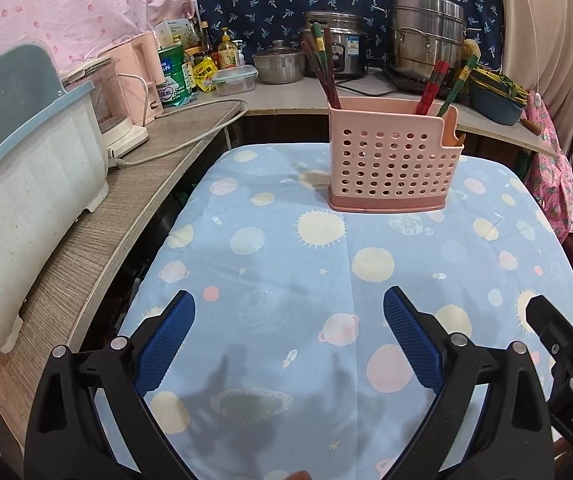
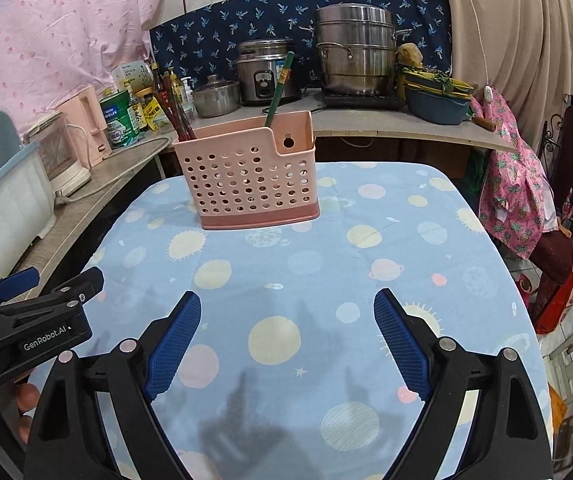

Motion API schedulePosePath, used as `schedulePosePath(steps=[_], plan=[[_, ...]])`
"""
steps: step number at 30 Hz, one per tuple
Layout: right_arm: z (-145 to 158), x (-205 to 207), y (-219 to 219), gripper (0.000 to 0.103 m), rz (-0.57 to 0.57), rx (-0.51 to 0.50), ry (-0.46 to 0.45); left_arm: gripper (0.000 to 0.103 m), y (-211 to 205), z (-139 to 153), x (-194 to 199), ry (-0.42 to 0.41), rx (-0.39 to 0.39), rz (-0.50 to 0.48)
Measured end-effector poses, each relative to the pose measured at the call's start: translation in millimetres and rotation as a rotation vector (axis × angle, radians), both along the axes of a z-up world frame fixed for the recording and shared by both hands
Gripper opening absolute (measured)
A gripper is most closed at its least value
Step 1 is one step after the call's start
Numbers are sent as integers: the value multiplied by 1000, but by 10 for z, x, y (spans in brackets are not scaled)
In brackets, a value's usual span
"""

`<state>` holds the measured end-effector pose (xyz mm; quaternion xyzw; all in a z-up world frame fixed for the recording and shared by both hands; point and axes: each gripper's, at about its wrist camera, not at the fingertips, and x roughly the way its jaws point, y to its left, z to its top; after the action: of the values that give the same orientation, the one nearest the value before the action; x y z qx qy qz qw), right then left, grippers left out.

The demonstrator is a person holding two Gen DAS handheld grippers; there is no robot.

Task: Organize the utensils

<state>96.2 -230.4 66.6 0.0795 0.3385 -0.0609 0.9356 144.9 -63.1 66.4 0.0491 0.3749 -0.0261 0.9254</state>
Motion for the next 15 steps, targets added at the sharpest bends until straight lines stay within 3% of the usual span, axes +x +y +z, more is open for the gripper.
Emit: schedulePosePath(steps=[6,7,8,15], plan=[[-19,-8,36,89,3,-16,-4,93,-18,-12,-17,0,7,1],[-25,-3,44,96,8,-17,-1,93,-25,-19,-26,-2,11,1],[-29,-2,53,96,10,-21,-3,93,-27,-23,-30,-3,14,2],[-41,-10,95,96,15,-41,-11,93,-32,-43,-42,0,18,1]])
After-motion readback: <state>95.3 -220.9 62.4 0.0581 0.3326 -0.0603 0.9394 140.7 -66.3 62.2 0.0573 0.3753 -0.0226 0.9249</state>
